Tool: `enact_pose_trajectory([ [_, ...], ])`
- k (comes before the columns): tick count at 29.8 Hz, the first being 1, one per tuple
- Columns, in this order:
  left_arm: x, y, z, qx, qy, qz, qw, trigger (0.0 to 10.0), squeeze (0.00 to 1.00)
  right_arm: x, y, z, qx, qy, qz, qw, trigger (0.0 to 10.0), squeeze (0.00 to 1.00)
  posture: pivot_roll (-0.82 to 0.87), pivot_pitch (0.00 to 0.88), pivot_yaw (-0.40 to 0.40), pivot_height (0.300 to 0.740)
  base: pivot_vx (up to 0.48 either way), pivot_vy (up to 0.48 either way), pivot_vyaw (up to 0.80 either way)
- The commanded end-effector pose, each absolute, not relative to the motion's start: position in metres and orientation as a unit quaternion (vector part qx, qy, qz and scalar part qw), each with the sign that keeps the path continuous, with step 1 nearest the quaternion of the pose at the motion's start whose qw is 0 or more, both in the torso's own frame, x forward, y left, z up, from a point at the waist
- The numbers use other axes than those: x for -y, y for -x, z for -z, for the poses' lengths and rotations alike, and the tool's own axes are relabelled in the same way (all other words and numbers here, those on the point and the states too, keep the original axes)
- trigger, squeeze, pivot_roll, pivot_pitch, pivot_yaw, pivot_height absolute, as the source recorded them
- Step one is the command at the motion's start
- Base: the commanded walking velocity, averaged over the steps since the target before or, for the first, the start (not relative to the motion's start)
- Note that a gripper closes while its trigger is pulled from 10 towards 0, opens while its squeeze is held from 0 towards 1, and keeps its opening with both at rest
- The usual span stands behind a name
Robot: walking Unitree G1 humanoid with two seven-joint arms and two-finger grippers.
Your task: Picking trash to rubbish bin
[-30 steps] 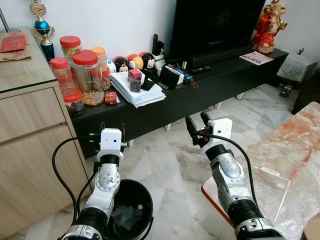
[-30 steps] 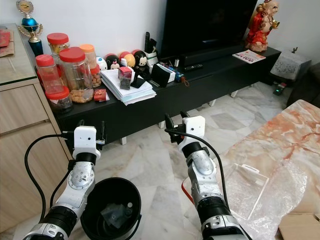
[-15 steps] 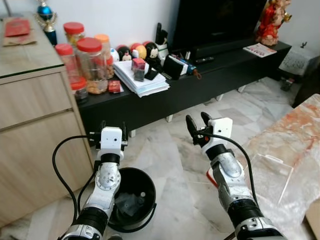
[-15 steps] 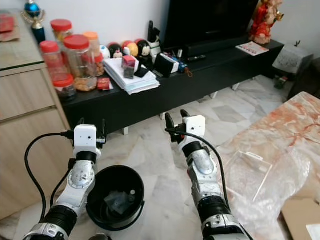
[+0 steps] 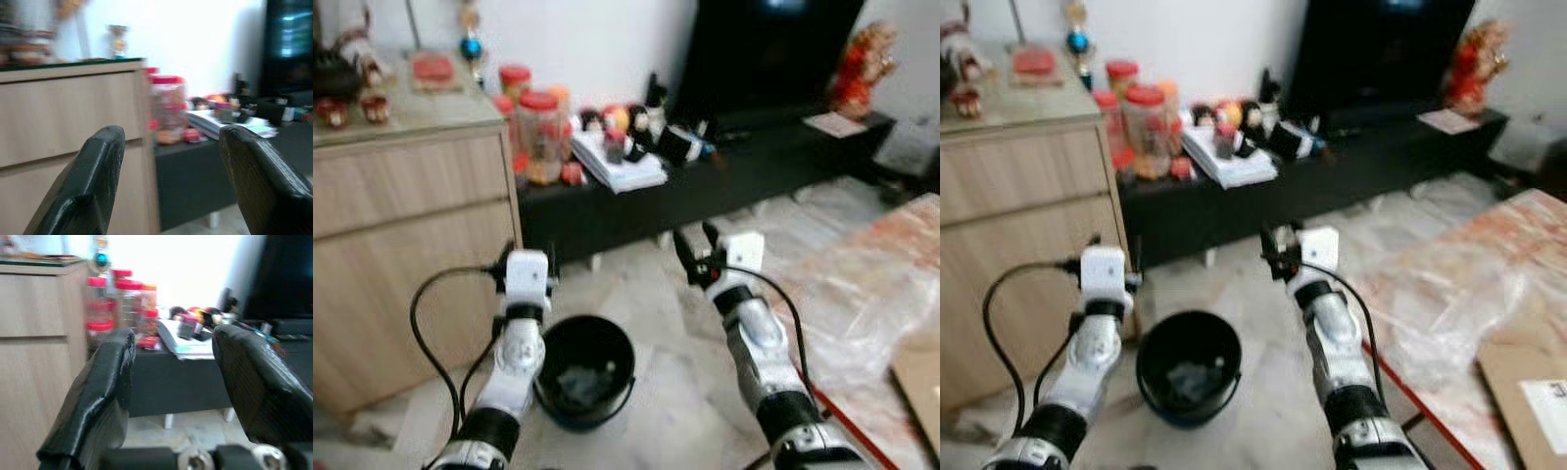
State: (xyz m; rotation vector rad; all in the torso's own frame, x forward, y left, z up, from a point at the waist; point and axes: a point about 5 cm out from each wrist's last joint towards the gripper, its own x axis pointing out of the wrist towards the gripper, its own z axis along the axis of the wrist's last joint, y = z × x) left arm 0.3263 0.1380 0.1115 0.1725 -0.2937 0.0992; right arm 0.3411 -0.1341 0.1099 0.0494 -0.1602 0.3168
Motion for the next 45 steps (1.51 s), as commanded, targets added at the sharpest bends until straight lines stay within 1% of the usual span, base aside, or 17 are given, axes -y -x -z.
enact_pose_trajectory([
  [1, -0.1386, -0.3232, -0.1047, 0.133, -0.086, -0.048, 0.986, 10.0, 0.0, 0.1334, -0.3401, -0.1082, 0.078, -0.028, -0.157, 0.984, 10.0, 0.0, 0.19, 0.0, -0.122, 0.74, 0.0, 0.0, 0.0],
  [37, -0.1374, -0.3227, -0.1044, 0.133, -0.085, -0.046, 0.986, 10.0, 0.0, 0.131, -0.3391, -0.1069, 0.078, -0.029, -0.163, 0.983, 10.0, 0.0, 0.19, 0.0, -0.13, 0.74, 0.0, 0.0, 0.0],
  [45, -0.1381, -0.3233, -0.1056, 0.134, -0.084, -0.048, 0.986, 10.0, 0.0, 0.1272, -0.3376, -0.1061, 0.077, -0.031, -0.168, 0.982, 10.0, 0.0, 0.19, 0.0, -0.131, 0.74, 0.0, 0.0, 0.0],
])
